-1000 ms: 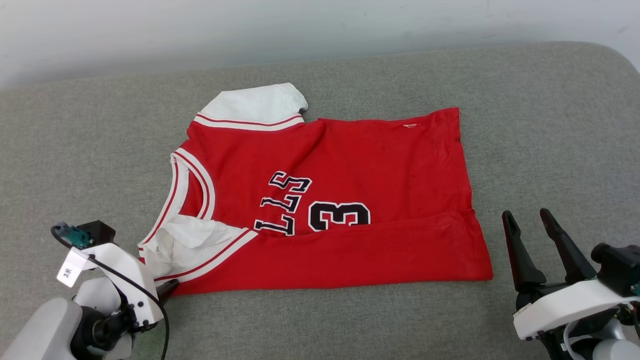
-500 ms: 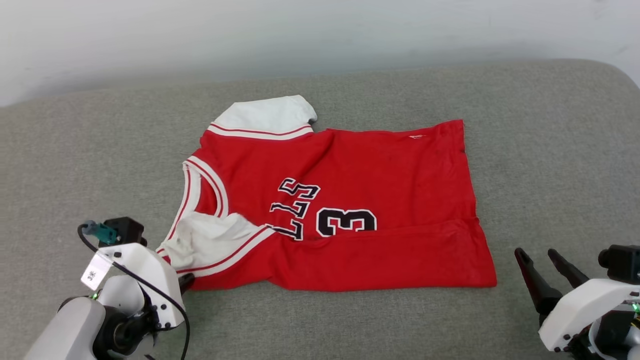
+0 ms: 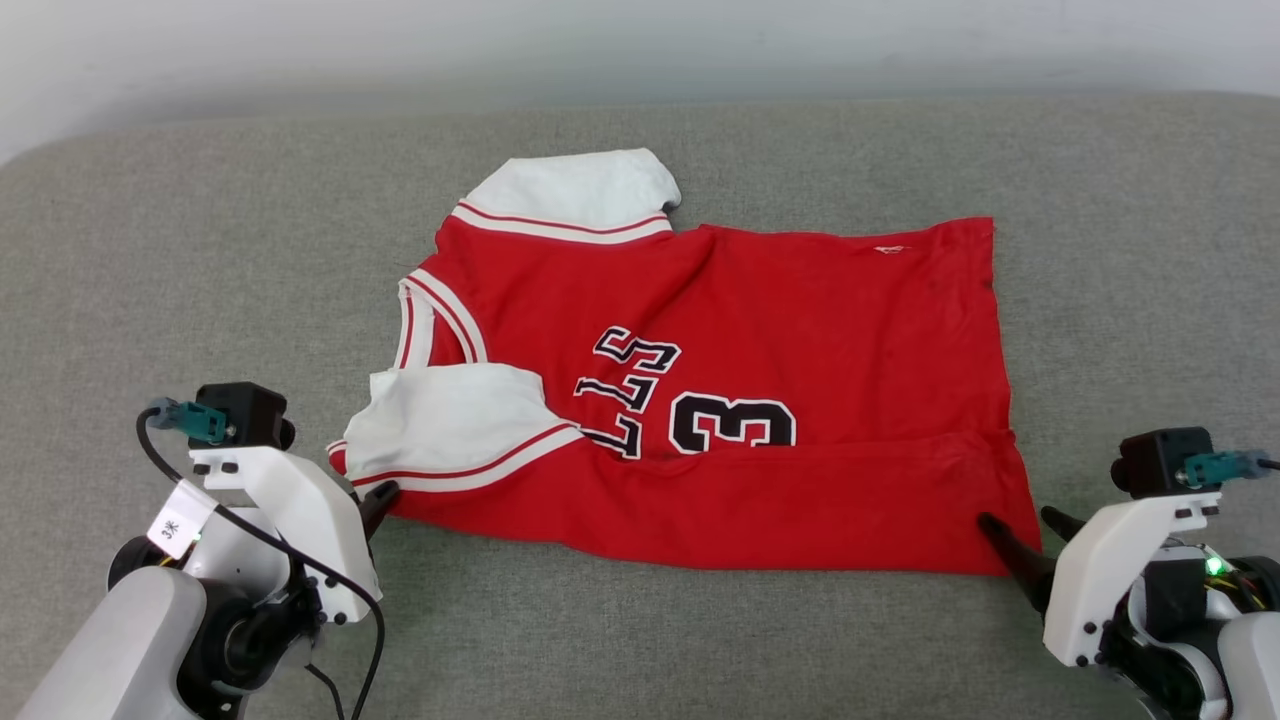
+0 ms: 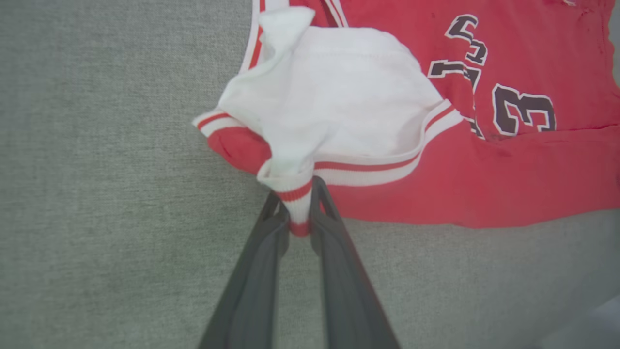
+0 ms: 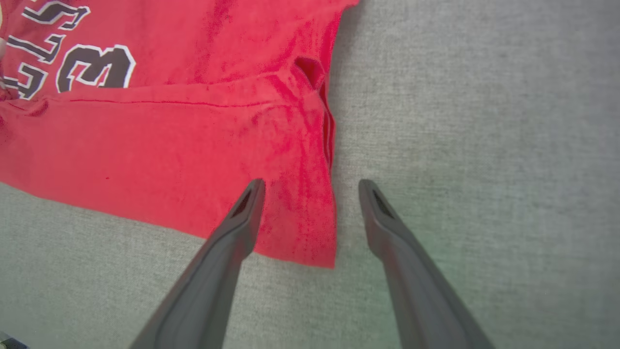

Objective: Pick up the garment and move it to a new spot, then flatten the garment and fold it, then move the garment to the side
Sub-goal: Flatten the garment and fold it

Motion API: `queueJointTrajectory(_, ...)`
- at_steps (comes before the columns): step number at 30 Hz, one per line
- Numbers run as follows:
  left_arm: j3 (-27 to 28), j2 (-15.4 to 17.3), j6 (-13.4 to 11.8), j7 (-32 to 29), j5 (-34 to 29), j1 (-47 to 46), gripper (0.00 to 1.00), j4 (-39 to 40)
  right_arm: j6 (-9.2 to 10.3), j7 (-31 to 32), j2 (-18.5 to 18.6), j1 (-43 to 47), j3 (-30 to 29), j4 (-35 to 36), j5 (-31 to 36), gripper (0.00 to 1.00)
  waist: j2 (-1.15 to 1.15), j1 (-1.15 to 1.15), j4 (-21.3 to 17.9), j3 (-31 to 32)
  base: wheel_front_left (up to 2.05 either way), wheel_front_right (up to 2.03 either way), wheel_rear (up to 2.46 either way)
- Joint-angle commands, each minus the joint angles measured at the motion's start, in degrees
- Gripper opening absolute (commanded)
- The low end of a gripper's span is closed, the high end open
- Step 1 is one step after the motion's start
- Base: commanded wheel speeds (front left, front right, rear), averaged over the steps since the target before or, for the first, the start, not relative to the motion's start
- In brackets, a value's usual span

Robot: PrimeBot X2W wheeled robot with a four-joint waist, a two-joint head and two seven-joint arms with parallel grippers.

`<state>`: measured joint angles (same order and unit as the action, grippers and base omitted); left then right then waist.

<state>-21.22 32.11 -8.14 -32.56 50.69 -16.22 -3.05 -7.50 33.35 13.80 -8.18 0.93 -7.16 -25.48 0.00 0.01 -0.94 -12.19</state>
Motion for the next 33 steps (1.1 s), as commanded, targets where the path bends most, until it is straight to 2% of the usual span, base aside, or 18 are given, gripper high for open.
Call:
queueJointTrajectory(1,-0.01,0.04,-0.27,0.30,-0.29,-0.62,0.00,0.41,0.02,0.55,0.06,-1.71,0.83,-1.78,-0.31,1.00,0.00,-0.01,0.49,-0.95,0.00,0.00,0.00)
queueJointTrajectory(5,-0.21,-0.41,-0.25,0.43,-0.16,-0.57,0.00,0.33,0.01,2.77,-0.06,-2.93,3.88,-6.95,-1.75,1.00,0.00,-0.01,0.91,-1.62,0.00,0.00,0.00)
queueJointTrajectory(6,-0.25,-0.52,-0.22,0.53,-0.04,-0.45,0.00,0.19,0.01,3.51,-0.30,-2.86,4.71,-8.19,-2.53,0.58,0.00,-0.01,1.00,-1.68,0.00,0.00,0.00)
queueJointTrajectory(7,-0.24,-0.52,-0.16,0.65,0.03,-0.31,0.00,0.02,0.00,4.04,-0.49,-2.80,5.53,-9.05,-2.72,0.23,0.00,-0.01,1.05,-1.71,0.00,0.00,0.00)
queueJointTrajectory(8,-0.24,-0.55,-0.06,0.69,0.08,-0.16,0.00,-0.10,-0.02,4.31,-0.57,-2.88,6.20,-9.73,-3.06,0.00,0.00,-0.01,1.08,-1.67,0.00,0.00,0.00)
queueJointTrajectory(16,-0.11,-0.82,0.38,0.81,1.34,1.96,0.00,-1.12,0.02,2.33,1.67,-5.01,7.04,-10.66,-4.70,0.00,0.00,-0.01,0.81,0.77,0.00,0.00,0.00)
queueJointTrajectory(23,0.23,0.38,0.00,1.64,1.93,6.11,0.00,-0.02,0.02,1.86,4.03,-5.29,8.36,-8.23,-5.02,0.00,0.00,-0.01,0.36,5.02,0.00,0.00,0.00)
queueJointTrajectory(33,2.06,1.71,-3.41,3.26,4.24,18.47,0.00,4.05,0.02,3.34,5.23,1.95,8.77,-5.06,-6.05,0.00,0.00,-0.01,0.21,12.45,0.00,0.00,0.00)
